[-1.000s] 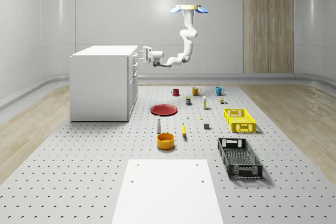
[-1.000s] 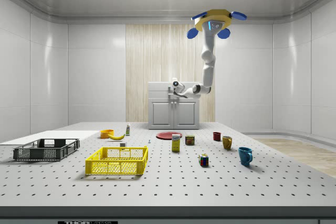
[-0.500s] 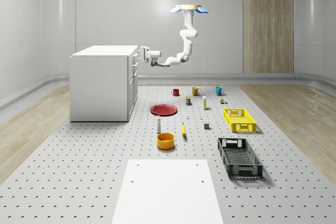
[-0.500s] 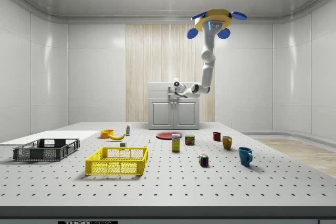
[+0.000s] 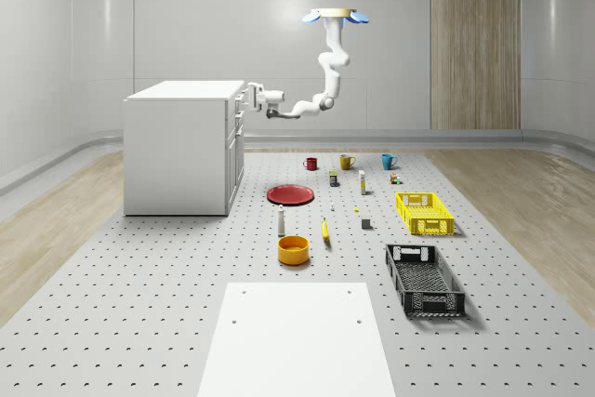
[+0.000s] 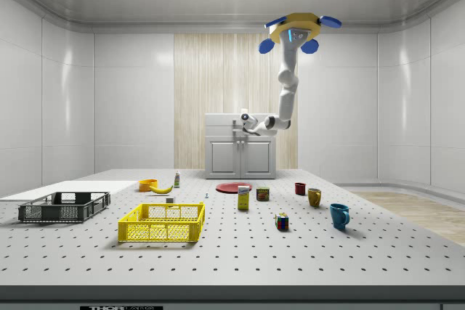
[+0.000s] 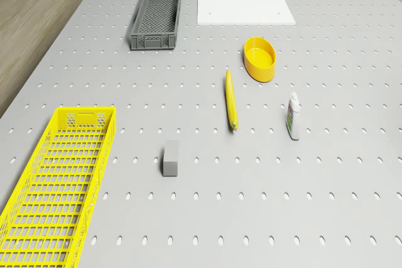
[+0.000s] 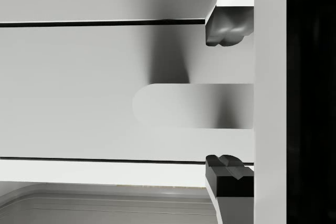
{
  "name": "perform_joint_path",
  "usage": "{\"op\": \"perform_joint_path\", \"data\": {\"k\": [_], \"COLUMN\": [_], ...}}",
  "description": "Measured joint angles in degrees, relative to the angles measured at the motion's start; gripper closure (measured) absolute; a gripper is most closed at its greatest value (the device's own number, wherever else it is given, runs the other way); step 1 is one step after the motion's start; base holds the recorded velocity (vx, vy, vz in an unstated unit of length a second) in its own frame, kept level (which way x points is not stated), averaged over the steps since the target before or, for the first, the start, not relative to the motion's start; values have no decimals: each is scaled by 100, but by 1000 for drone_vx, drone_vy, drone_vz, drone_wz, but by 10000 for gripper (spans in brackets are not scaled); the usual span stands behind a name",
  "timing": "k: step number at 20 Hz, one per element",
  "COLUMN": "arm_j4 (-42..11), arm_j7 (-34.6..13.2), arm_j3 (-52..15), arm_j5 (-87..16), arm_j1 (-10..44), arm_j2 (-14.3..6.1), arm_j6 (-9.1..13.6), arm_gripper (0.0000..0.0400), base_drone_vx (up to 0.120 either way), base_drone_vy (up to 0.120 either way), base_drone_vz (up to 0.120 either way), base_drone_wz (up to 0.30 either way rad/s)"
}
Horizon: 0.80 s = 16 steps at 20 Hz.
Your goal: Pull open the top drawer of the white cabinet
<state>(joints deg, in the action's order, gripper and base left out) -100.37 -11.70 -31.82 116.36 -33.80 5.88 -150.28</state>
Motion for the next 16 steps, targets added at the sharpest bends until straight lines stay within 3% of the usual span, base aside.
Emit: {"op": "perform_joint_path", "data": {"k": [16], "arm_j4": [17], "arm_j7": [-20], "arm_j3": [80], "arm_j5": [-8], "arm_j1": [-49], "arm_j2": [1], "arm_j6": [-9], "arm_gripper": [95], "base_drone_vx": [0], "base_drone_vy": [0], "base_drone_vz": [0], "base_drone_wz": [0]}}
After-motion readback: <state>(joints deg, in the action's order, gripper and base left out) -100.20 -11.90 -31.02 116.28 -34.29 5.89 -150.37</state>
